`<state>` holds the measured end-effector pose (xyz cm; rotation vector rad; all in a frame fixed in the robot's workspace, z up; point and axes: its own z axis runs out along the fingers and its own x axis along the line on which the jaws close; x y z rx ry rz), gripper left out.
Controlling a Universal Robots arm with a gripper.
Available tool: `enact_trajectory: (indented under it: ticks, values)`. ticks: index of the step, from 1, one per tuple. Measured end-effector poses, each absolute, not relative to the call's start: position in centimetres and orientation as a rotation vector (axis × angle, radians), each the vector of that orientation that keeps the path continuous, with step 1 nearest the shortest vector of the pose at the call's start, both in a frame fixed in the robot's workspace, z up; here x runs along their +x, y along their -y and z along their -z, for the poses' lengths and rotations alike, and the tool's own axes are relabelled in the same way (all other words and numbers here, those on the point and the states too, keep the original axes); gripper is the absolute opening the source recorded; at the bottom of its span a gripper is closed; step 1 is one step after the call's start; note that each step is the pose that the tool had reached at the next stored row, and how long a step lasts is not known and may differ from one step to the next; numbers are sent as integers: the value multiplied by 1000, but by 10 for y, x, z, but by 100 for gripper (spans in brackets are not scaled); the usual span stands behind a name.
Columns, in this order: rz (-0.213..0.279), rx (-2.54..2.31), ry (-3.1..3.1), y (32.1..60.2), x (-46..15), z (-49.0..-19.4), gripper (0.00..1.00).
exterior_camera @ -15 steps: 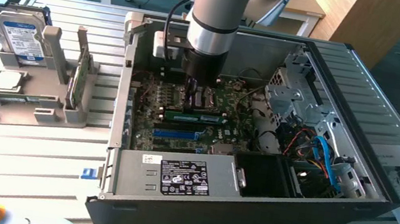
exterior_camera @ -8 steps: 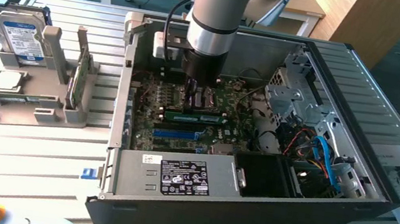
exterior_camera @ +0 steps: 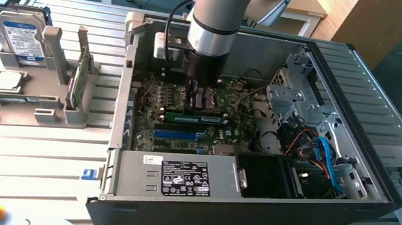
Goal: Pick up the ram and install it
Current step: 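Press down the ram until it locks into place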
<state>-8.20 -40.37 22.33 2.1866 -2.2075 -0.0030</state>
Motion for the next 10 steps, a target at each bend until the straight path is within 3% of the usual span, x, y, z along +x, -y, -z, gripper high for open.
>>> enact_trajectory:
  ticks: [10]
  values:
    - [3, 2187, 2208, 404, -82, -222, 10]
